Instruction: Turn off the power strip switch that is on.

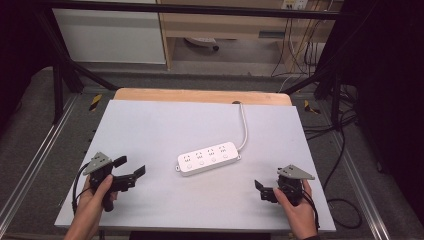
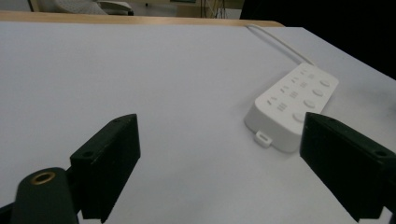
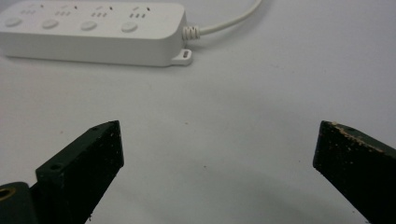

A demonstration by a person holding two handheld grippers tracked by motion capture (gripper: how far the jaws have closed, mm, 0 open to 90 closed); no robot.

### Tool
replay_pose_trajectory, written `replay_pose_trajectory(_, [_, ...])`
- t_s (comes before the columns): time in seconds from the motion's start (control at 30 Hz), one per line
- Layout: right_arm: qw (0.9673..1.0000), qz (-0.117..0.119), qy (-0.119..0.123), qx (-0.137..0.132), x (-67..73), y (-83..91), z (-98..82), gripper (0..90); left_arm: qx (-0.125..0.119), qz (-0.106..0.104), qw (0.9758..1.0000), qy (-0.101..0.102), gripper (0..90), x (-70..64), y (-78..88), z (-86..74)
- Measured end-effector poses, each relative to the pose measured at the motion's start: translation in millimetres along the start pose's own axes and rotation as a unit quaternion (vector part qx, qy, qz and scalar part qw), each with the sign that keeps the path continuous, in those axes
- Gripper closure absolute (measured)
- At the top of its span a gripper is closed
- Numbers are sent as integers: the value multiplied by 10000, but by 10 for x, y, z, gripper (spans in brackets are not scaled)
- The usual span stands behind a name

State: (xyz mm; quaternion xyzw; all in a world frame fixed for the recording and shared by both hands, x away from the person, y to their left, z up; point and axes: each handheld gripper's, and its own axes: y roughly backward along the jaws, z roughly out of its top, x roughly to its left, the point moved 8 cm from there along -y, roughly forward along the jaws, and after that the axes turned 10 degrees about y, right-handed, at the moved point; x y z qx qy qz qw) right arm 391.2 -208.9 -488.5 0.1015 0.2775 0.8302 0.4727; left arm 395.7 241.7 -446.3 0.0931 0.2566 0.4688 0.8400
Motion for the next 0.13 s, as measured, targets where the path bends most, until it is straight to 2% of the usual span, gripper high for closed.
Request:
replay_pose_trajectory(0.07, [9999, -82, 14, 145, -30, -33, -46, 26, -2, 35, 10000, -44, 121, 24, 45, -31])
replay_pose_trajectory(0.13, [9989, -253, 4, 401, -76, -79, -116, 24, -1, 29, 10000, -89, 121, 26, 52, -49])
